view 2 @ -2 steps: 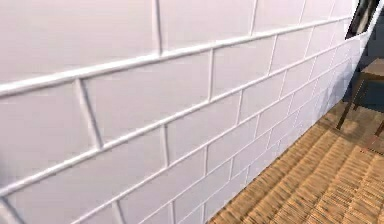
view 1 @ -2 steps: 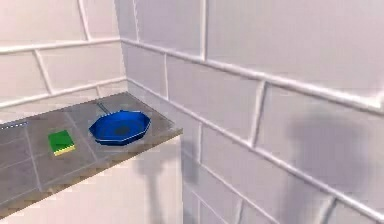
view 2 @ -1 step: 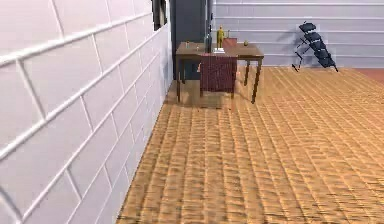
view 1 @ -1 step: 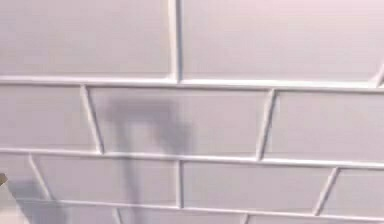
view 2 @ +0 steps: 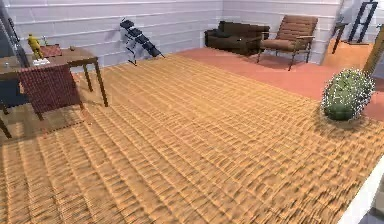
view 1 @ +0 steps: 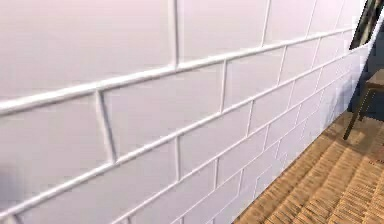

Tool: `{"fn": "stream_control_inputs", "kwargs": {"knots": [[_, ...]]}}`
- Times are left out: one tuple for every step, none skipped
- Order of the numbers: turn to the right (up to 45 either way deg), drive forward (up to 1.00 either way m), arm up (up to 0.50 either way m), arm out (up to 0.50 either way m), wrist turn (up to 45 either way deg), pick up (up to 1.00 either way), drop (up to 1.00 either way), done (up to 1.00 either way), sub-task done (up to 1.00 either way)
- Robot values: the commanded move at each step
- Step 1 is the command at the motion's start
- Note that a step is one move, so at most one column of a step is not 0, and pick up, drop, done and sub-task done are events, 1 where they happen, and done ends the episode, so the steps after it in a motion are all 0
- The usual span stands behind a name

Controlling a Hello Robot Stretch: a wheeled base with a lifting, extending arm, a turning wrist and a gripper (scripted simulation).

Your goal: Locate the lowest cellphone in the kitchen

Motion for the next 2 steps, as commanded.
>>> {"fn": "stream_control_inputs", "kwargs": {"knots": [[39.0,0.0,0.0,0.0,0.0,0.0,0.0,0.0,0.0],[0.0,1.0,0.0,0.0,0.0,0.0,0.0,0.0,0.0]]}}
